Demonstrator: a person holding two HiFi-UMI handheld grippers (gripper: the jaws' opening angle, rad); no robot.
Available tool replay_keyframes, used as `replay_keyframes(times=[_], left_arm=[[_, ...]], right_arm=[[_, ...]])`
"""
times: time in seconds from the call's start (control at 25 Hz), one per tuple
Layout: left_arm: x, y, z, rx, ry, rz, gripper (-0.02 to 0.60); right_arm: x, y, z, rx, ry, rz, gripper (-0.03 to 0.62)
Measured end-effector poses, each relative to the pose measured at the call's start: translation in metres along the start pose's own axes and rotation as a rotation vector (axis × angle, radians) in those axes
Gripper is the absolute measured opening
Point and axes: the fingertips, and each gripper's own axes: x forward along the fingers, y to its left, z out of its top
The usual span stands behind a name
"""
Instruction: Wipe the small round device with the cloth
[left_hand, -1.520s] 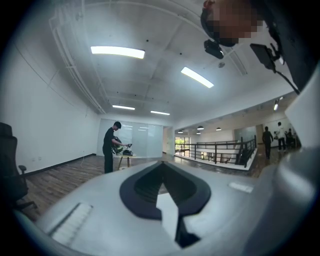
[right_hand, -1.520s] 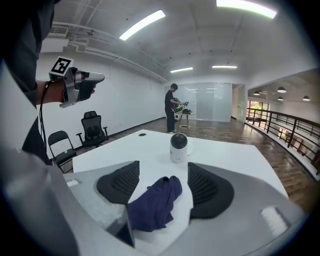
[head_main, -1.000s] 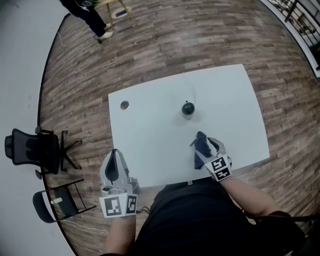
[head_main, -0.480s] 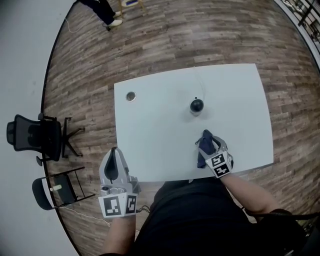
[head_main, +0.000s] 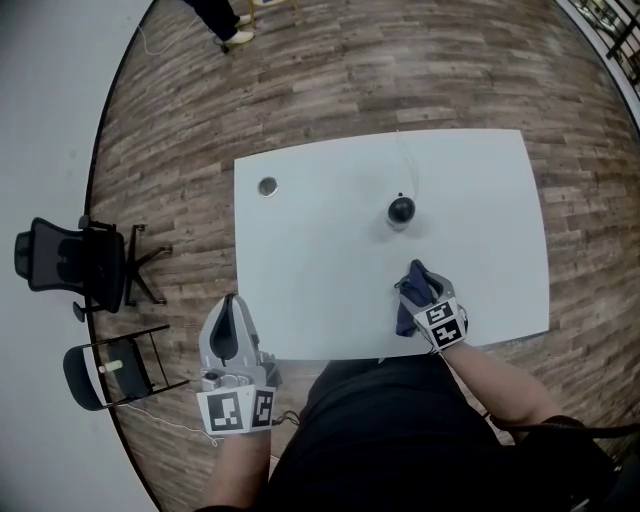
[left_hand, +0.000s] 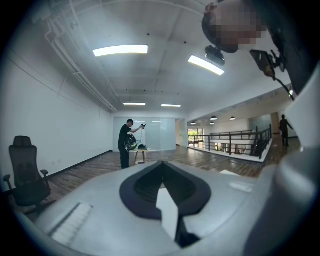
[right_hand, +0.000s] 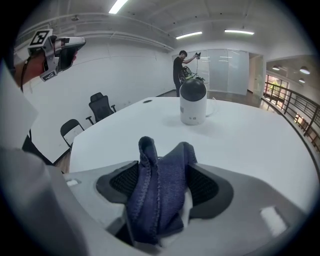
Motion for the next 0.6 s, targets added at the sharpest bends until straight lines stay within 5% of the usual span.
replay_keyframes(times=[0.08, 0.24, 0.6], left_arm=[[0.000, 0.003, 0.001, 0.001, -0.003, 0.001, 0.006], [0.005, 0.003, 0.003, 0.001, -0.011, -0.009, 0.006], [0.012, -0.001, 0.010, 0.004, -0.055, -0.048, 0.006]], right_arm=[[0.002, 0.003, 0.000, -0.004, 0.002, 0.014, 0.288], [0.000, 0.014, 0.003, -0.019, 0.009, 0.048, 0.145], [-0.020, -0.005, 0.030, 0.037, -0.086, -0.001, 0.109]])
